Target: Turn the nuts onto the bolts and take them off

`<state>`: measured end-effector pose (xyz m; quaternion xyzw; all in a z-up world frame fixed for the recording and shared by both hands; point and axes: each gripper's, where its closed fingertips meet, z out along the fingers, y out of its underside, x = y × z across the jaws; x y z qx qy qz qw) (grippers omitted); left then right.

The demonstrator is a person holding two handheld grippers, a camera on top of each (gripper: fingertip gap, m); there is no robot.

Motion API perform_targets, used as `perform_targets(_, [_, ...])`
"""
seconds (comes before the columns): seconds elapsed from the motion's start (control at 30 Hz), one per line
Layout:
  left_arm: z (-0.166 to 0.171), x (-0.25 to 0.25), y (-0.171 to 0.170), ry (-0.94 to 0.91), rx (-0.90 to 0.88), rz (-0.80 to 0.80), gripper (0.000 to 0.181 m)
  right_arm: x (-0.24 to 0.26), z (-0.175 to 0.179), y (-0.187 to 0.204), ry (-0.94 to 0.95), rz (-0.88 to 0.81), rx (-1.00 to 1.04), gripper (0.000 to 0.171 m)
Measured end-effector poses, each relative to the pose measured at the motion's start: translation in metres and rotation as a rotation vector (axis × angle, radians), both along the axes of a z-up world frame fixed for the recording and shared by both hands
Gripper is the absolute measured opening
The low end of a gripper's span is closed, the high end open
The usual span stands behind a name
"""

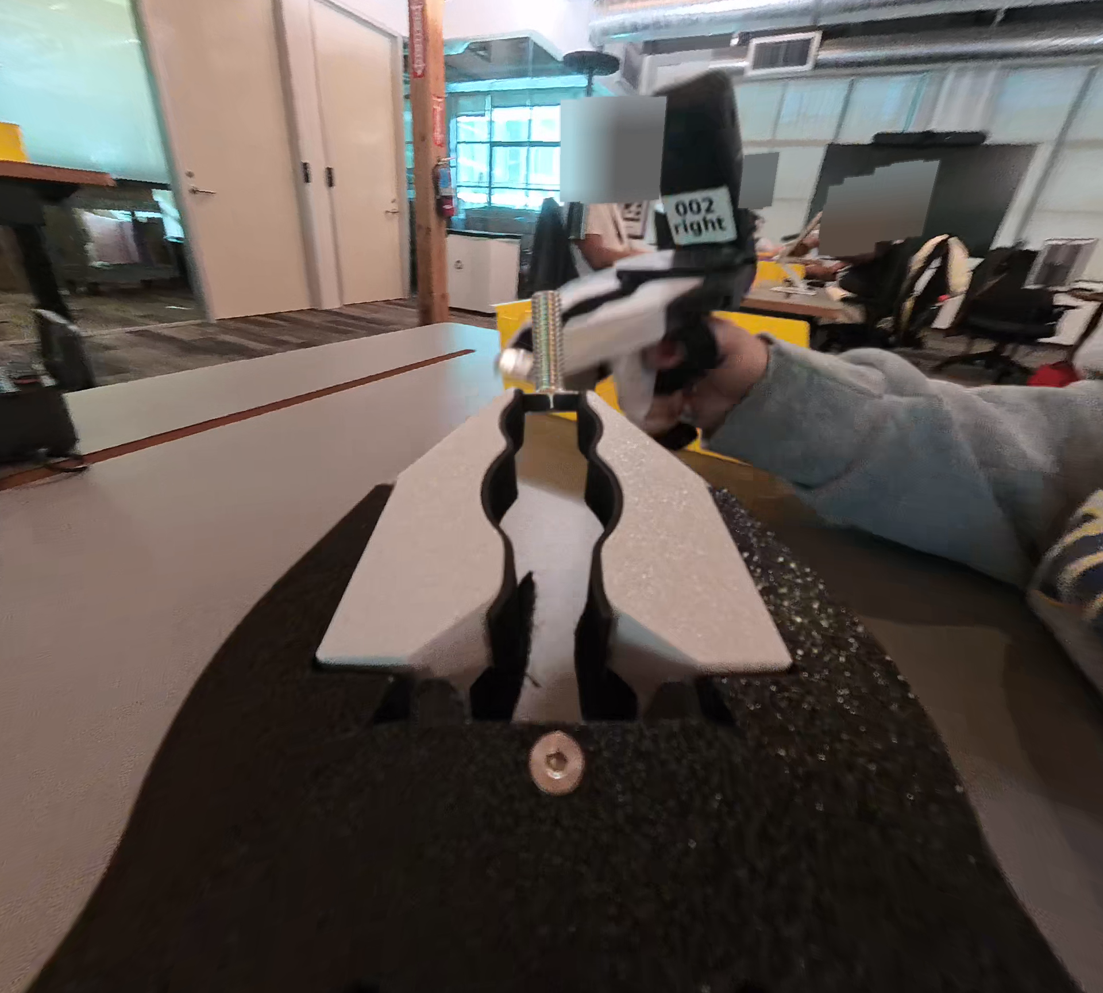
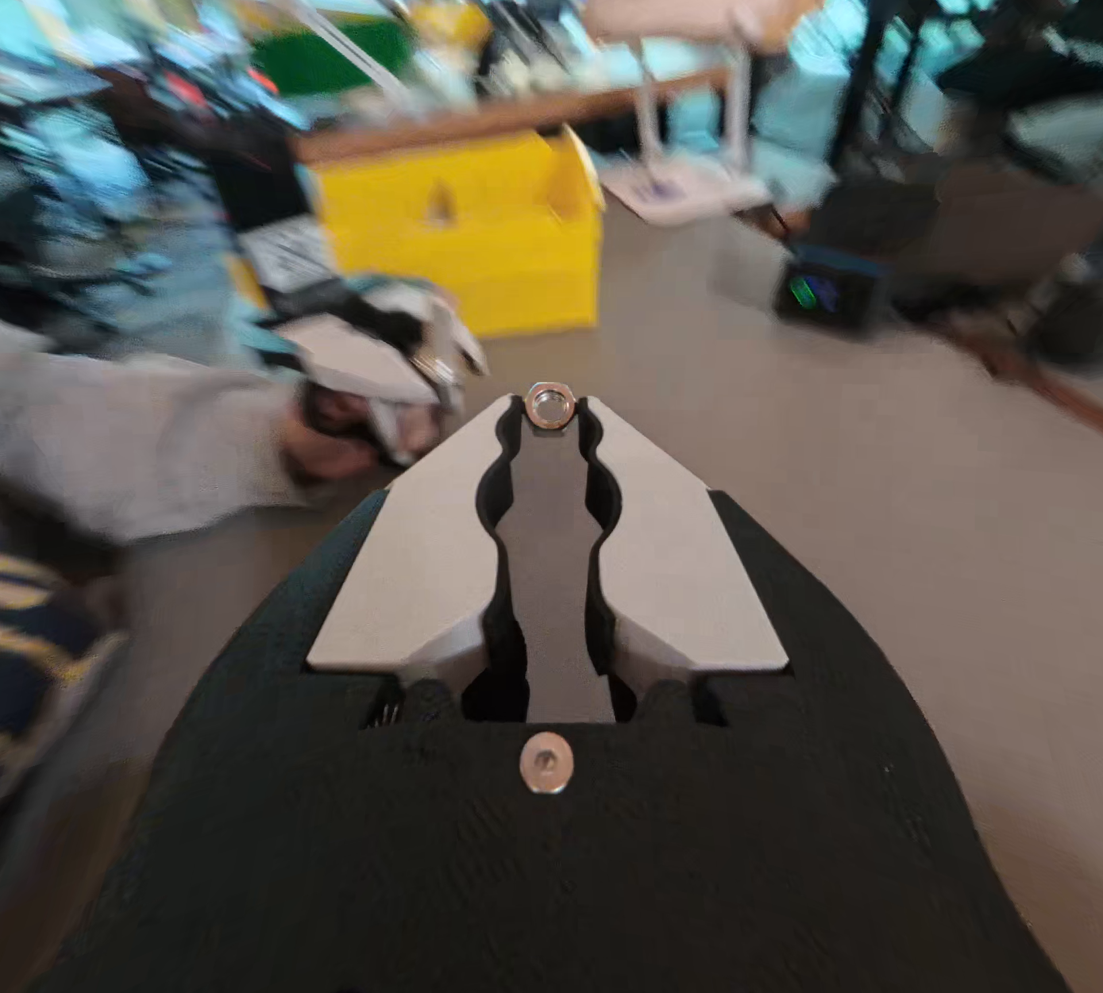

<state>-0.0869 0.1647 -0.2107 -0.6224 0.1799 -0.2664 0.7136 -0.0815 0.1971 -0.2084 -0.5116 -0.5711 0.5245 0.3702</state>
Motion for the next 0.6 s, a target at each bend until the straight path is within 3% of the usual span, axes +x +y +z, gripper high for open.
perform_targets(0.03, [0.000,0.004,-0.002,-0.005,-0.002,-0.031,0.015,0.007,0.018,-0.011,0.060,0.073,-0.006,0.017])
perform_targets(0.13, [0.001,0.017,-0.008,-0.013,-0.008,-0.131,0.015,0.018,0.039,-0.028,0.052,0.191,0.056,0.017])
perform_targets(0.3, [0.002,0.035,-0.018,-0.039,-0.015,-0.279,0.015,0.022,0.028,-0.048,-0.118,0.342,0.129,0.017])
perform_targets(0.6, [0.002,0.042,-0.023,-0.051,-0.023,-0.330,0.015,0.026,0.025,-0.057,-0.243,0.442,0.173,0.017])
